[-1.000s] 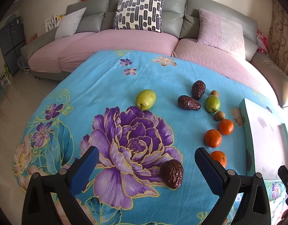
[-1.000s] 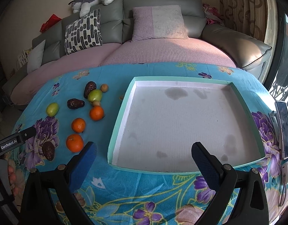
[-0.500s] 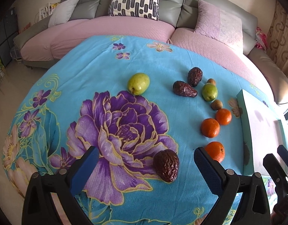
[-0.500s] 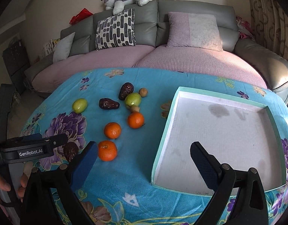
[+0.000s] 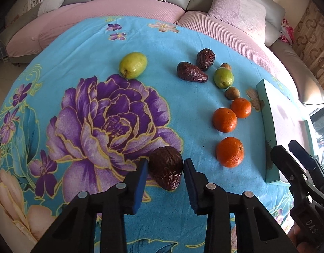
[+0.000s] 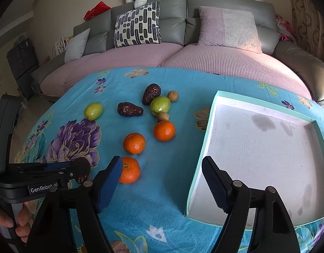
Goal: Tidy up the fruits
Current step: 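Grasp the dark date with the left tool while the right tool grasps an orange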
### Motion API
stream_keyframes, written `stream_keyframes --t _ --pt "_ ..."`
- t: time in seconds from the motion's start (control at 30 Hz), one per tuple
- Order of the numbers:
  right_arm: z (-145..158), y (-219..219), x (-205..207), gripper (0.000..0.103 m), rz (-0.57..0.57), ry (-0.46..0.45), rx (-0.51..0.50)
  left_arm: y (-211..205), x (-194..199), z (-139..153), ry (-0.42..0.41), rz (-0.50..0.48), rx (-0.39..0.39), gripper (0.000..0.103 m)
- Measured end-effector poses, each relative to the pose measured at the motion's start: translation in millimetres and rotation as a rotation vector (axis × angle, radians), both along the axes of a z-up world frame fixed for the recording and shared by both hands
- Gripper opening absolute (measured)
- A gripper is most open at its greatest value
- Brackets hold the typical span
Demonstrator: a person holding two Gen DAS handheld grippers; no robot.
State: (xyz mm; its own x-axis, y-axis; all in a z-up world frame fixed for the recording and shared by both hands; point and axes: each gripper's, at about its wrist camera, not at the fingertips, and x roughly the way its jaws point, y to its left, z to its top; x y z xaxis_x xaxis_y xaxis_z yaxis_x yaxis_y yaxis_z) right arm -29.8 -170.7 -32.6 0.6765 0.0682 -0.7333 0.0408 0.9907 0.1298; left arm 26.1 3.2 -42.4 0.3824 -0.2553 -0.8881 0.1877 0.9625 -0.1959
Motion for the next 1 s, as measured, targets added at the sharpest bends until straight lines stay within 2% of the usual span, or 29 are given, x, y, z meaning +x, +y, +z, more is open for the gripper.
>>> stream_keyframes --t 0.13,0.27,0.37,0.5,0.6,0.77,1.0 --pt "-3 6 4 0.074 0.029 0.006 0.002 9 2 6 -0.016 0.049 -0.026 0.037" --pt "-12 22 11 0.071 0.083 0.03 -0.001 27 5 18 -0.068 0.134 -0.022 0.037" --pt "-20 35 16 0.065 0.125 0.053 -0.018 33 7 20 -0.068 0.163 -0.045 0.037" --pt "-34 42 24 0.058 0.132 0.092 -0.04 38 7 21 -0.06 0.169 -0.057 0.037" --pt "-38 40 26 0.054 0.132 0.106 -0.004 42 7 21 -0.059 0.168 -0.062 0.037" --pt "-38 44 26 0.041 0.155 0.107 0.012 47 5 24 -0.055 0.168 -0.067 0.037" --pt "-35 46 25 0.037 0.162 0.103 0.01 44 6 22 -0.055 0.165 -0.06 0.037"
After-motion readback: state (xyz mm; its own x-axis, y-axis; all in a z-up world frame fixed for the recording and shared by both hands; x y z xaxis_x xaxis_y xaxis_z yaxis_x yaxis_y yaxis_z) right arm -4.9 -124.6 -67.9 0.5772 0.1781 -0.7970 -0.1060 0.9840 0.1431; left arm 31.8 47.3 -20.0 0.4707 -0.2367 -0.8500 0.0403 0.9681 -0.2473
